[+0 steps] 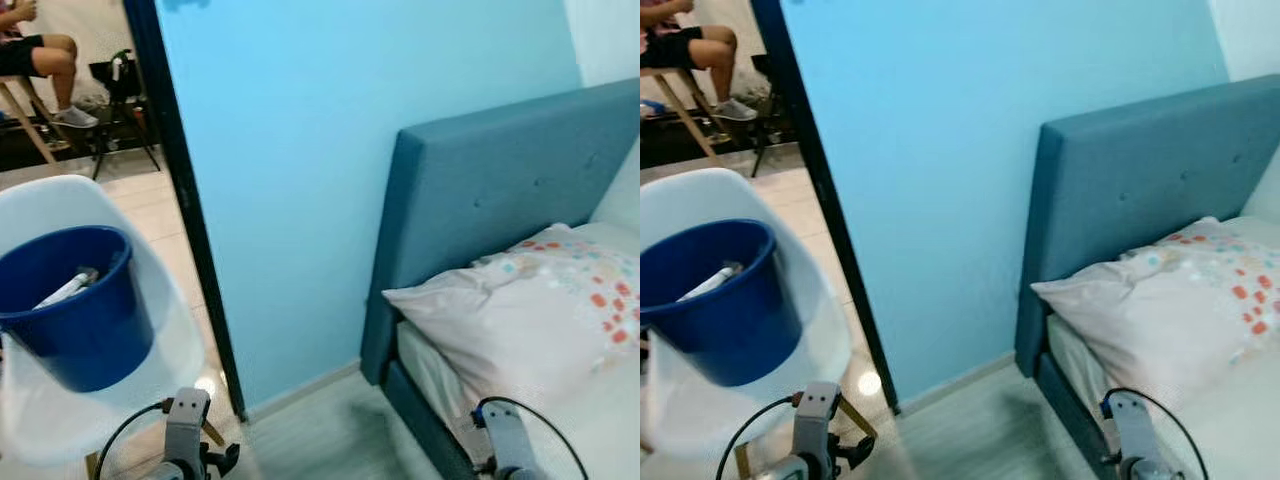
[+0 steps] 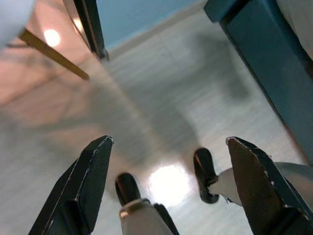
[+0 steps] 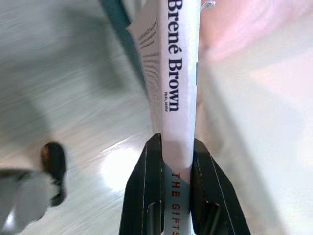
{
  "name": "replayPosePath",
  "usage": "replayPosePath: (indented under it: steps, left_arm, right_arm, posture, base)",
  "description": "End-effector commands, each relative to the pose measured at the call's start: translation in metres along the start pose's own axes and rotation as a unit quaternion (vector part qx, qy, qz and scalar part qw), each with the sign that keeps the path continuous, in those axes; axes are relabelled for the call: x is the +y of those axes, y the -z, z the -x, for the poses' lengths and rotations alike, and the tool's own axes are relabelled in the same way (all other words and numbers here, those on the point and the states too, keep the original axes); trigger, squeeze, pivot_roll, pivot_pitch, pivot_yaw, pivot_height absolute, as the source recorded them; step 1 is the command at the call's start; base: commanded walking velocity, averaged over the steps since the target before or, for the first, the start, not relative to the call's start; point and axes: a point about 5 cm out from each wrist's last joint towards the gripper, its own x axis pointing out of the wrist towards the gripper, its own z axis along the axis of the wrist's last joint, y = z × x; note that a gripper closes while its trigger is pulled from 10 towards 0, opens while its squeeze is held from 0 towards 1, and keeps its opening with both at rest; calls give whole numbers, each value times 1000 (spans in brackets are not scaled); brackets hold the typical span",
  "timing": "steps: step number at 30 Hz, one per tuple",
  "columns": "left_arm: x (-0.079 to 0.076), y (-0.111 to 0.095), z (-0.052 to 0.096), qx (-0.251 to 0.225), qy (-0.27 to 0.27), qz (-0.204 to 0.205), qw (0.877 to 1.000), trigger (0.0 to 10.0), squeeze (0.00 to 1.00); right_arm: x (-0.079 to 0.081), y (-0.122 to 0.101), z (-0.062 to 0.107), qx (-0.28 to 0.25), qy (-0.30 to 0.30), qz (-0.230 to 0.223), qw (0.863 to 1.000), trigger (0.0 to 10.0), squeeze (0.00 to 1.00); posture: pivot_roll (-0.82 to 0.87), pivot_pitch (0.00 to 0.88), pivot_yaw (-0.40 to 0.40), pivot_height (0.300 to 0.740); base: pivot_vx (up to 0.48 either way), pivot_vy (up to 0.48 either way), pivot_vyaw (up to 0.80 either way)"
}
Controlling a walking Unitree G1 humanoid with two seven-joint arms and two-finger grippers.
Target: Clean up the room
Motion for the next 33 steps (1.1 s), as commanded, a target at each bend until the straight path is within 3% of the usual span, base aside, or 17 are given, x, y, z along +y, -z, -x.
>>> replayPosePath:
  steps: [1, 8, 13, 18, 22, 31, 33]
  left_arm:
    - [8, 11, 5, 24, -14, 4, 1000, 10000, 0]
    - [9, 26, 9, 49, -26, 17, 998, 10000, 0]
    - [8, 31, 10, 57, -29, 21, 998, 10000, 0]
    - [6, 37, 11, 69, -31, 26, 997, 10000, 0]
    - [5, 40, 12, 74, -35, 25, 996, 10000, 0]
    - [8, 39, 12, 76, -55, 19, 995, 10000, 0]
    - [9, 38, 12, 75, -57, 15, 995, 10000, 0]
  right_arm:
    - [-1, -17, -1, -34, 3, 12, 999, 10000, 0]
    - [-20, -38, 0, -56, 39, 23, 997, 10000, 0]
    - [-22, -42, 0, -65, 41, 18, 997, 10000, 0]
    - [-21, -50, 0, -80, 39, 37, 995, 10000, 0]
    - [-18, -51, 0, -79, 24, 81, 993, 10000, 0]
    - [-9, -46, 0, -70, -14, 165, 984, 10000, 0]
    - [-3, -42, -1, -63, -34, 213, 974, 10000, 0]
  posture:
    - [-121, 0, -16, 740]
    - [-120, 0, -19, 740]
    - [-123, 0, -18, 740]
    - [-124, 0, -20, 740]
    - [-125, 0, -19, 740]
    - [-129, 0, -18, 740]
    - [-129, 0, -18, 740]
  base:
    - [0, -480, 0]
    - [0, -480, -670]
    - [0, -480, -781]
    - [0, -480, 0]
    - [0, -420, 0]
    - [0, 0, 0]
    - [0, 0, 0]
